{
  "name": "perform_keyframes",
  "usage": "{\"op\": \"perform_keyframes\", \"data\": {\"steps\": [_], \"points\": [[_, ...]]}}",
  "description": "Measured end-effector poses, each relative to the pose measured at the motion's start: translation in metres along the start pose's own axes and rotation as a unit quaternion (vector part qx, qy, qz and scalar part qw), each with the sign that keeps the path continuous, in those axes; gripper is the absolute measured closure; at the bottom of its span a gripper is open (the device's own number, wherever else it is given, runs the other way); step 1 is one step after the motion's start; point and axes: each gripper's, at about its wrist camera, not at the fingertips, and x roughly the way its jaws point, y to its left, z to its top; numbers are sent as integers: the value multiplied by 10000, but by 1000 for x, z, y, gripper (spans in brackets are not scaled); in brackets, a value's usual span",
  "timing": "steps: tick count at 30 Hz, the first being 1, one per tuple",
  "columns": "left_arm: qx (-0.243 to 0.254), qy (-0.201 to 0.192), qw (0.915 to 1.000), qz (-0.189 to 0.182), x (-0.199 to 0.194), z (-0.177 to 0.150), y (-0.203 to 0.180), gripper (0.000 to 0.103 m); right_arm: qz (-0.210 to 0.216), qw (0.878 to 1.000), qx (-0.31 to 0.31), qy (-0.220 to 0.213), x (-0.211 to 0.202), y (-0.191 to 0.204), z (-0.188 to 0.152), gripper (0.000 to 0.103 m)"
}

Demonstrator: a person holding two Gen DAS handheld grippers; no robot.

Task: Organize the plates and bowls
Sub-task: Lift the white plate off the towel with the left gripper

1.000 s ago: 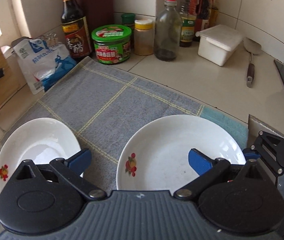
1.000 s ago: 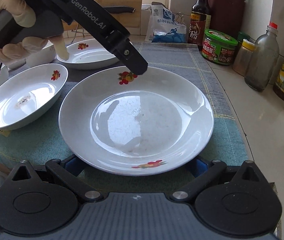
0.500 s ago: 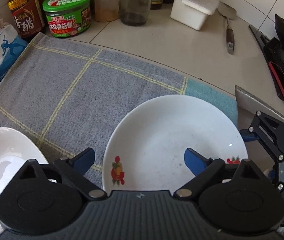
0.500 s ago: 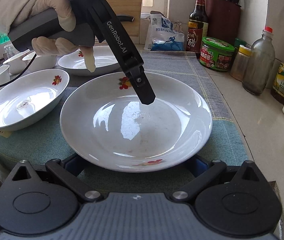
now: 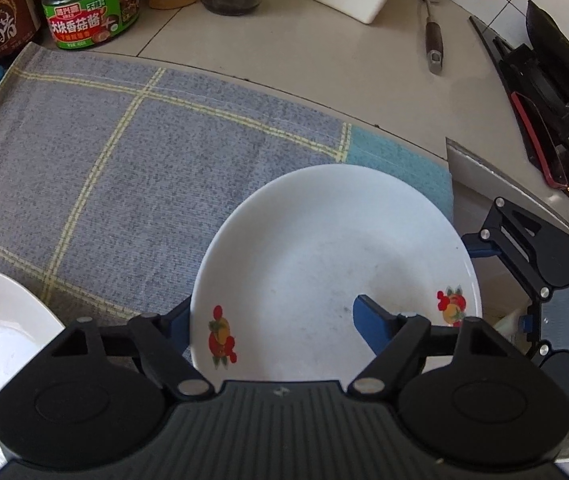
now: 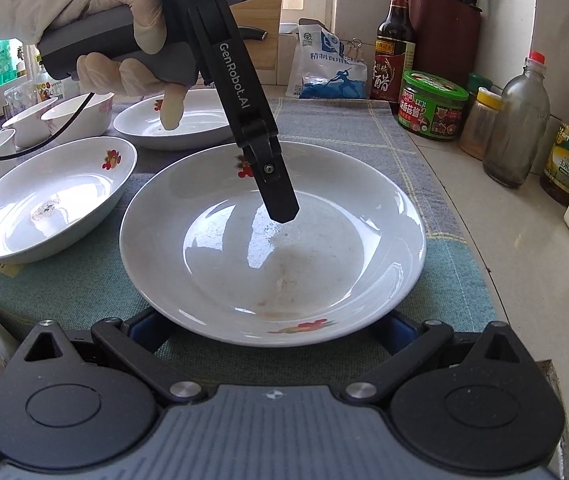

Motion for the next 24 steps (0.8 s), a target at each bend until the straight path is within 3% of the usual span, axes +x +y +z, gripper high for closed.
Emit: {"op": "perform_keyframes", "data": {"steps": [24], "points": [[266,-35,9996,69,-2,3,-7,23,-188,9991,-76,360,-4,-1,10,0]]}}
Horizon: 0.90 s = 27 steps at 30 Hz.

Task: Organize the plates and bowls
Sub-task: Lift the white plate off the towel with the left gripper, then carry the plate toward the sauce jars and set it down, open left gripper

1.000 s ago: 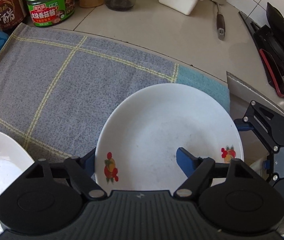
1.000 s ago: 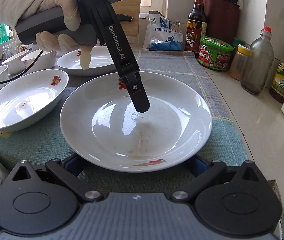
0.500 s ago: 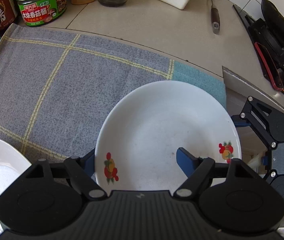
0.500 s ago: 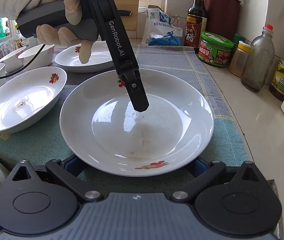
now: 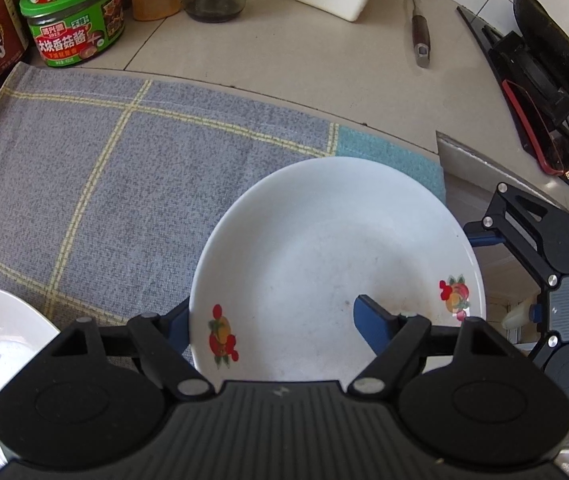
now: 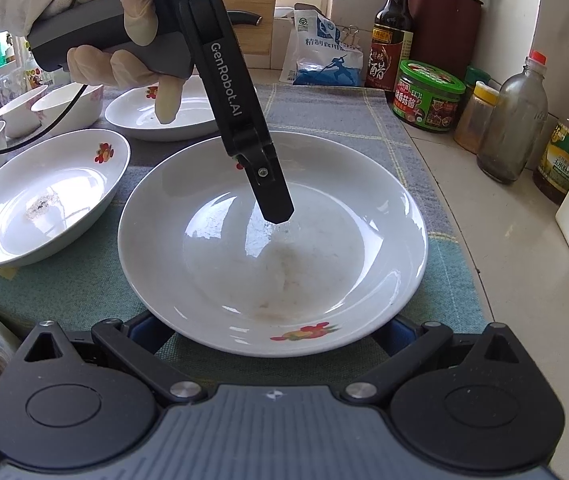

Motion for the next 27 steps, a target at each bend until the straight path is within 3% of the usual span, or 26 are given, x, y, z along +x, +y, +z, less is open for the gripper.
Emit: {"op": "perform_keyframes", "data": {"steps": [10,27], "points": [[-4,-264,9996,-30,-9,23,13,23,-73,9999,-78,-47,2,-21,17,0],[-96,-474,9987,142,-2,61,54,23,-67,9995,-287,-59,39,-56,51,0]]}}
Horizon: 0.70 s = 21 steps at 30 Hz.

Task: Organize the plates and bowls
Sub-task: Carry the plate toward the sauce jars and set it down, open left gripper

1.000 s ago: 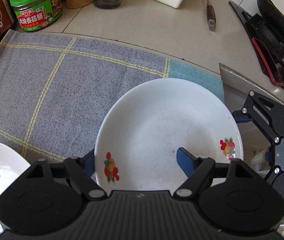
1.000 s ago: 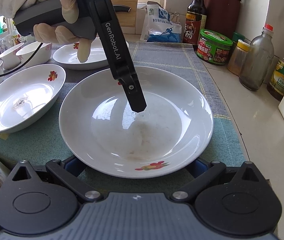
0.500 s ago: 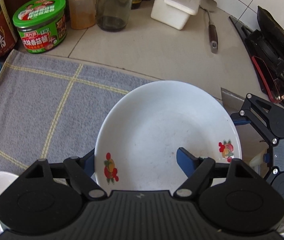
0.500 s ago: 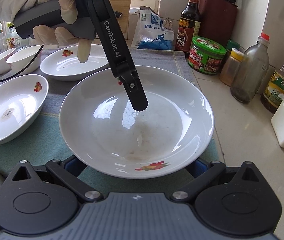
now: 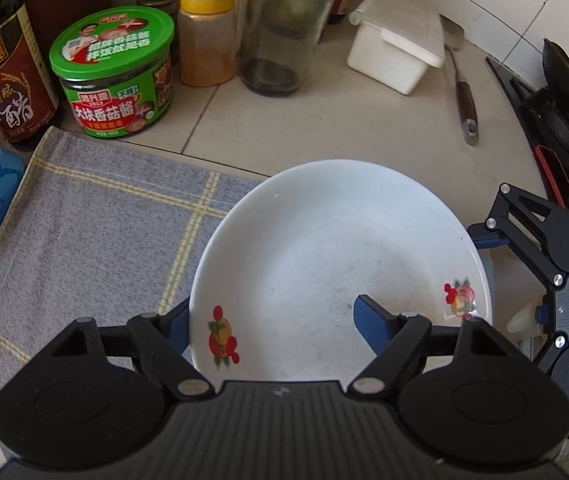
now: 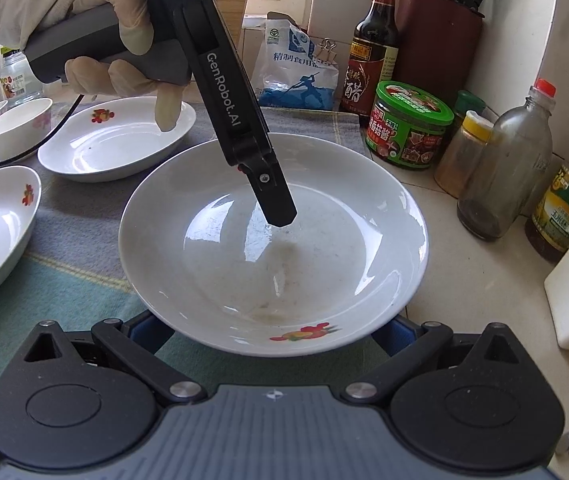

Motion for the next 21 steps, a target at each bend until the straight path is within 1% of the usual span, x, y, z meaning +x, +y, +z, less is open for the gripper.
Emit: {"op": "perform_keyframes", "data": {"steps": [5,14,21], "points": [[-59,-62,9999,55,8,7,12,23,48,10000,40,-3,14,-12,6,0],[-117,-169,9997,146,20,22,25,23,-19,10000,78,33,30,-25,11,0],[-170,-226,9995,158,26,27,31,23,27,9996,281,32,37,-31,12,0]]}}
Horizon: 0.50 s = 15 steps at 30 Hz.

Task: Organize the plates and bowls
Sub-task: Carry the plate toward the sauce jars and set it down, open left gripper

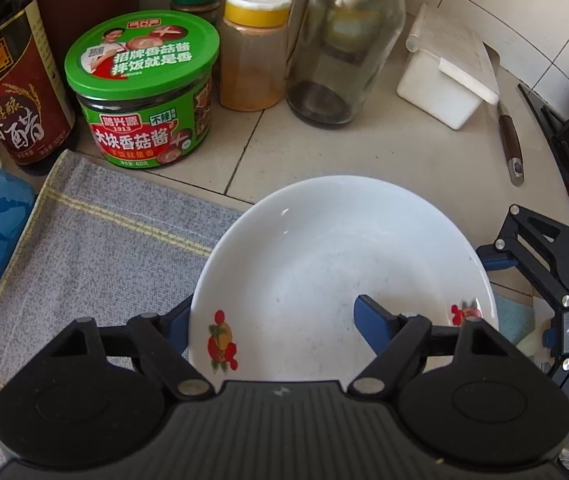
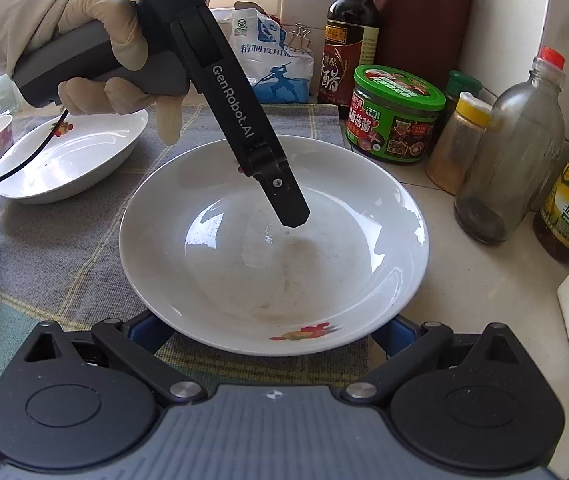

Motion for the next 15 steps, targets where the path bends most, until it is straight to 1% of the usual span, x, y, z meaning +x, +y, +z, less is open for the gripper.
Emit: {"op": "perform_keyframes", "data": {"steps": [10,13,15], "points": [[9,-7,10000,26,3,1,-2,21,3,10000,17,43,2,-1,1,0],[93,13,9999,46,4,1,-7,21,3,10000,-2,65,1,-1,0,0],[106,4,9999,21,5,-1,-8,19,18,10000,26,73,2,-1,0,0]]}}
